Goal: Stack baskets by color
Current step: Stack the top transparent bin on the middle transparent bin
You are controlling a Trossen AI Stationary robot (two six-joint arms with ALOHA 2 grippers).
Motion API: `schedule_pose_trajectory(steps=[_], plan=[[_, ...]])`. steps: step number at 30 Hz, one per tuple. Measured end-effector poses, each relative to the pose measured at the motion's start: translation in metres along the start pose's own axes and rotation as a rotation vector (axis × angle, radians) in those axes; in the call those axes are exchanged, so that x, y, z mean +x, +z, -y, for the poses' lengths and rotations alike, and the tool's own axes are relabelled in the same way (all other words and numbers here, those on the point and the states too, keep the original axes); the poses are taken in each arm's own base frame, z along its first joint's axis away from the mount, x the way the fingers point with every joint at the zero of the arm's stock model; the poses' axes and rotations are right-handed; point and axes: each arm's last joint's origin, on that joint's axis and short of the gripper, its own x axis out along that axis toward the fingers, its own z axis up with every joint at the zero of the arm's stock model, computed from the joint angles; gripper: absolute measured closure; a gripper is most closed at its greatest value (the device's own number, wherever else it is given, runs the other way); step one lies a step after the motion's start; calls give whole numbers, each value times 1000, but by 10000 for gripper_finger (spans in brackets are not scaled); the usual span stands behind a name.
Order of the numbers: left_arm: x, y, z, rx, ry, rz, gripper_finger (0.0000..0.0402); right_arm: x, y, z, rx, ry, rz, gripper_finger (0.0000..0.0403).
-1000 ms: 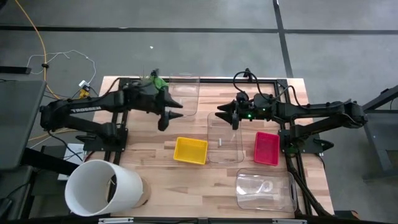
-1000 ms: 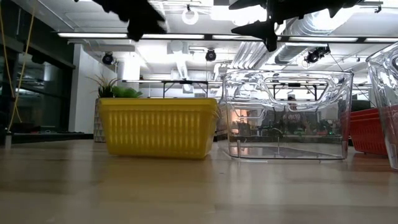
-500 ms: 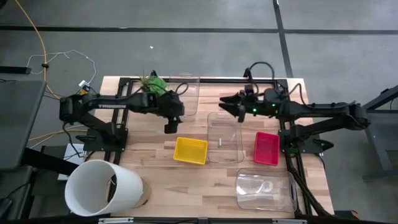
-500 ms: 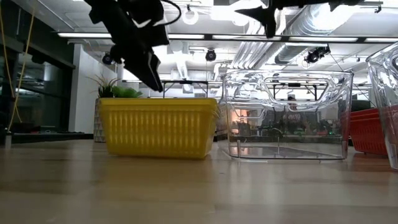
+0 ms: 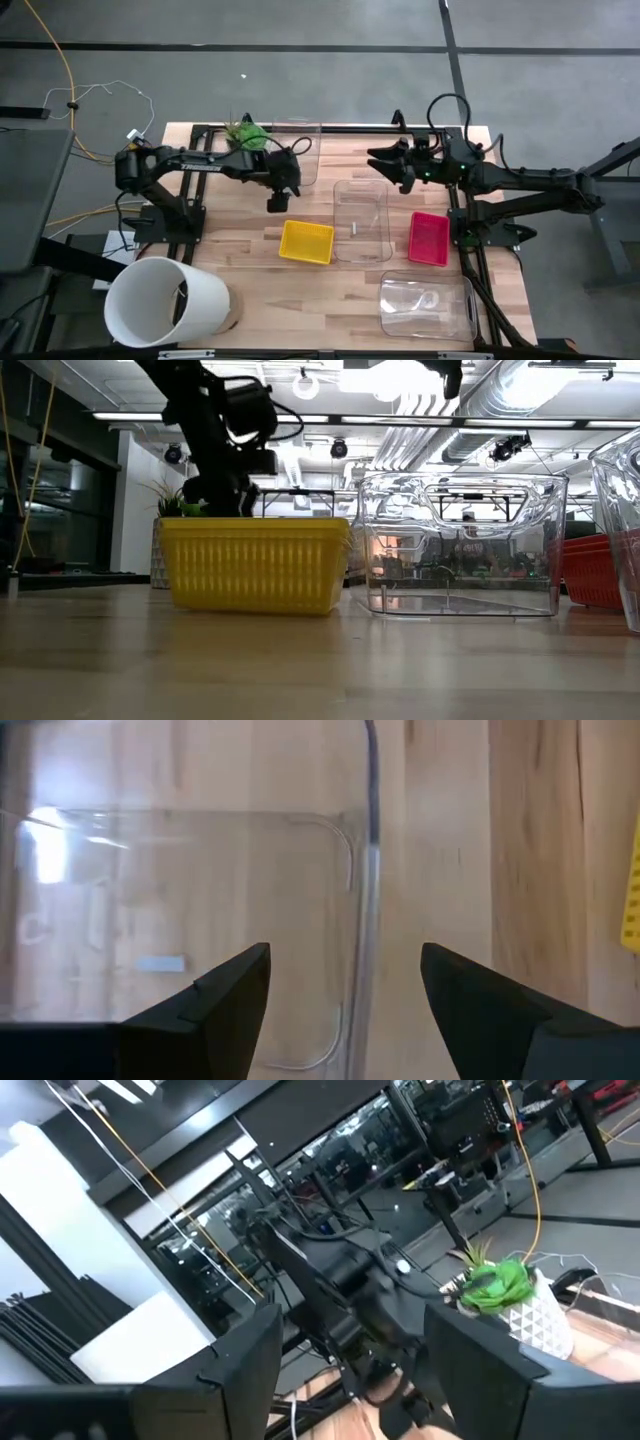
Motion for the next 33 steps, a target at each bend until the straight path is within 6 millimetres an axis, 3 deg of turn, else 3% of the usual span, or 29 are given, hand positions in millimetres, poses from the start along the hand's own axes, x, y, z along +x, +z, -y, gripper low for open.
schedule_pose_trajectory(steps=[6, 9, 12, 19, 25, 33], plan=[[15, -1, 3, 23, -15, -49, 156, -3, 3, -2, 1, 11, 16, 172], [19, -2, 4, 32, 1, -71, 176, -3, 3, -2, 1, 11, 15, 172], [20, -2, 4, 45, 7, -69, 224, -3, 3, -2, 1, 9, 12, 172], [8, 0, 2, 43, 16, -29, 387, -3, 3, -2, 1, 9, 12, 172], [-21, 7, -2, 32, 57, 61, 398, -3, 4, -3, 1, 17, 24, 172], [-89, 42, -11, 29, 179, 291, 401, -4, 7, -4, -1, 37, 54, 172]])
